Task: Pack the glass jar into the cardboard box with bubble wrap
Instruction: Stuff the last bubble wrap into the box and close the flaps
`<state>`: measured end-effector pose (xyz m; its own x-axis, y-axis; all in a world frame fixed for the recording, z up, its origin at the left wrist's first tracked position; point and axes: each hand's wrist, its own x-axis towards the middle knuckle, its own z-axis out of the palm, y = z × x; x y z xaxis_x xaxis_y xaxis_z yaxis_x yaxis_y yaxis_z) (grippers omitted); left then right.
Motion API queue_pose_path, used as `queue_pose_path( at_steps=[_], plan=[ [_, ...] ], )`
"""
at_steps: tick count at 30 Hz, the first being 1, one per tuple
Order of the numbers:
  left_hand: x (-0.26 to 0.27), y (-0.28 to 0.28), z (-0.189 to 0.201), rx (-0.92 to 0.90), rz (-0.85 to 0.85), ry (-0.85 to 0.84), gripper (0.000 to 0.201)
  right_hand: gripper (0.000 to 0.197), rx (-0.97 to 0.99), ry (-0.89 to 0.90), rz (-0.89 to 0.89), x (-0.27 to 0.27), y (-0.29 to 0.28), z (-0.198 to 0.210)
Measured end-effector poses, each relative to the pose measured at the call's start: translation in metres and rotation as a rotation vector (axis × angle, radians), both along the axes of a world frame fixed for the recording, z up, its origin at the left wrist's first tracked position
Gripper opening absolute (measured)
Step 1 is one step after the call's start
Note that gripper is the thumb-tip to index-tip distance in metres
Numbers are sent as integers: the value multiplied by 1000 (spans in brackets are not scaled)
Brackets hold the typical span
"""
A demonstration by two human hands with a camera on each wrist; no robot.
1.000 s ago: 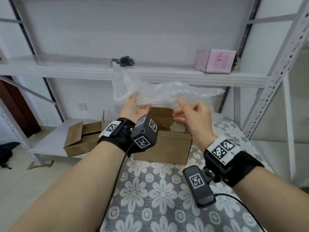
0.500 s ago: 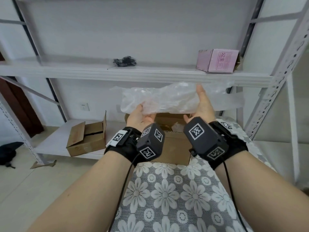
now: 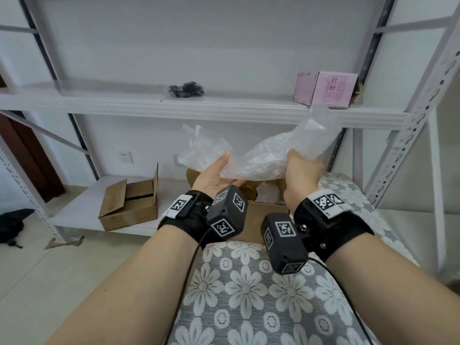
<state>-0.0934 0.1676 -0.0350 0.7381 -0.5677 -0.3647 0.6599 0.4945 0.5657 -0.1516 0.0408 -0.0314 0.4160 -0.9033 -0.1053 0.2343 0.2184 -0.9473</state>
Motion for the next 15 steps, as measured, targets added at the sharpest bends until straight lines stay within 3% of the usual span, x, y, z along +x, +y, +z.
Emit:
queue_pose_path(
  at_steps=[2, 5, 9, 15],
  plan=[
    [5, -2, -4, 146, 89, -2, 17, 57, -180, 64, 5, 1, -1, -3],
    [16, -5, -14, 159, 232, -29, 33, 73, -391, 105, 49, -5, -3, -3],
    [22, -5, -19, 190, 287, -59, 41, 89, -666, 166, 135, -10, -6, -3],
    [20, 0, -20, 144, 313, -60, 30, 79, -922, 296, 166, -14, -6, -10]
  ],
)
